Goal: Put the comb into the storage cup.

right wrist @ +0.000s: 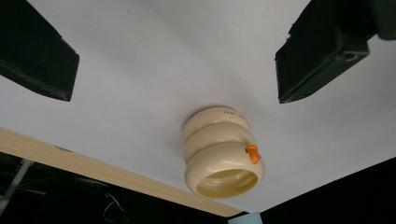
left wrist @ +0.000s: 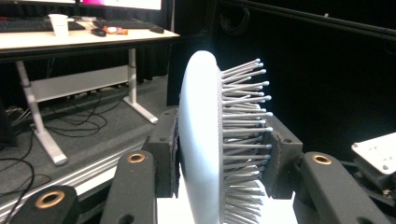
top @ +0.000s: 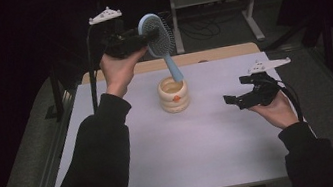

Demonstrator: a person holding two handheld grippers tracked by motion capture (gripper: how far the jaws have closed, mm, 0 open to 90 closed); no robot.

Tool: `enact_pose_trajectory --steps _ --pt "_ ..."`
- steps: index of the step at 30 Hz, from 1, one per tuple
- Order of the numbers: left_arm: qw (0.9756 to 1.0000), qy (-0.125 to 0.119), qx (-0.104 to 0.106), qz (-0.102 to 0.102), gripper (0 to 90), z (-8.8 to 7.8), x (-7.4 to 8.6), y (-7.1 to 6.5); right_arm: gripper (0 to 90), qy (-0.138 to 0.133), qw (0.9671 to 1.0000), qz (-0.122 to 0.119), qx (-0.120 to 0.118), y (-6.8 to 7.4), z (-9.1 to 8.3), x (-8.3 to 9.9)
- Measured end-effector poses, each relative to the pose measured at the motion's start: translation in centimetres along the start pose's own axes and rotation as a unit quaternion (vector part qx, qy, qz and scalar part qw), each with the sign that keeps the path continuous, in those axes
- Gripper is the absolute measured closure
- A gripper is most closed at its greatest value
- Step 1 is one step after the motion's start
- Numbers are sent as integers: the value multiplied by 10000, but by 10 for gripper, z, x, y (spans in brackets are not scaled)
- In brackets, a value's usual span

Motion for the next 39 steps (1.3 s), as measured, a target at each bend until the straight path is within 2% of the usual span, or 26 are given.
enact_pose_trajectory --steps 15,18,21,28,33,36,39 --pt "9997 46 -225 -21 551 -1 8 17 0 -94 9994 -93 329 -5 -19 24" --pt "9996 71 -254 -73 551 1 13 21 0 -104 9994 -15 315 -6 -22 29" --pt "9994 110 -251 -232 549 4 19 24 0 -60 9995 37 302 -7 -22 34" --pt "9991 141 -337 -207 549 10 28 30 0 130 9996 35 238 -4 -18 46" --pt "9988 122 -455 -99 549 13 33 34 0 106 9998 4 187 1 -18 48" --pt "9985 95 -531 -115 549 15 38 37 0 206 9996 -69 176 5 -15 52" --pt "9985 92 -516 -175 549 17 43 40 0 218 9996 -82 148 7 -15 55"
Point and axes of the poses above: each handheld gripper's, and its own axes: z roughly forward along the jaws, x roughly out of its underside, y roughly to its left, the point moved 8 cm from there along z, roughly forward along the jaws, and after that the axes turned 5 degrees about -z, right-handed, at the moved point
